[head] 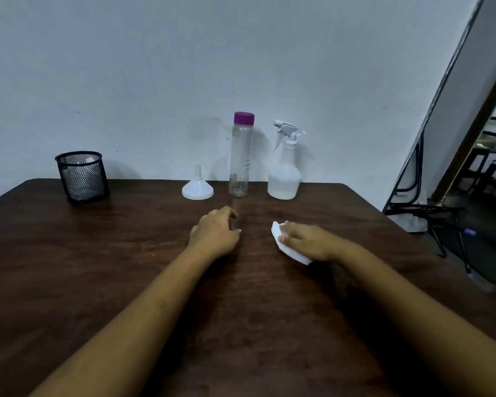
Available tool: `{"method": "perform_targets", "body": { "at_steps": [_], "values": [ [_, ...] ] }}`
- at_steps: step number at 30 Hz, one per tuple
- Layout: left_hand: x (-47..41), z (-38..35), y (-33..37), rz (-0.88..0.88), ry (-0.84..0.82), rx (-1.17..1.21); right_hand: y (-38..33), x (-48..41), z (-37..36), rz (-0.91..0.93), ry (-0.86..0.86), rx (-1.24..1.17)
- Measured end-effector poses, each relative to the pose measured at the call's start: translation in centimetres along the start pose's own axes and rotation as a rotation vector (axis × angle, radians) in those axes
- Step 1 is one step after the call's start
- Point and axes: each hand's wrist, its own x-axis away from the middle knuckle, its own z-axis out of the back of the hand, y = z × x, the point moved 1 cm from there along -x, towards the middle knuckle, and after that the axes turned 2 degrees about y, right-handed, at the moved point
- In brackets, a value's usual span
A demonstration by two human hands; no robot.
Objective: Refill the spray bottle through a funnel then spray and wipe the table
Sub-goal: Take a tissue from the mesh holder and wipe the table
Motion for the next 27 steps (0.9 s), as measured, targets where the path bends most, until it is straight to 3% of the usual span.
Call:
{"method": "perform_targets", "body": {
  "at_steps": [2,4,11,17,19,21,27],
  "values": [
    [0.1,-0.5,0.1,-0.024,-0.008,-0.090,-0.8,-0.4,-2.3,0.017,-0.064,0.072],
    [0.1,-0.9,0.5,-0.042,-0.025,-0.152,-1.7,-1.0,-3.2,0.028,-0.021,0.106],
    [-0.7,-1.5,1.2,-0.081,-0.076,-0.190,-1.2,-0.8,-2.7,0.140,-0.058,0.141],
    [-0.9,-0.1,0.1,-0.027,-0.079,-0.199,3.8,-5.6,0.0,-0.264,0.033,0.099],
    [-0.8,0.1,-0.2,-0.011,-0.067,-0.169,2.8,-7.6,-0.1,-0.316,0.066,0.077],
    [-0.9,0.1,-0.4,0.005,-0.060,-0.158,-0.3,-9.3,-0.6,-0.264,0.080,0.085],
    [-1.2,0.4,-1.7,0.043,-0.007,-0.120,-7.9,-8.0,-4.0,0.123,0.004,0.154]
  ]
}}
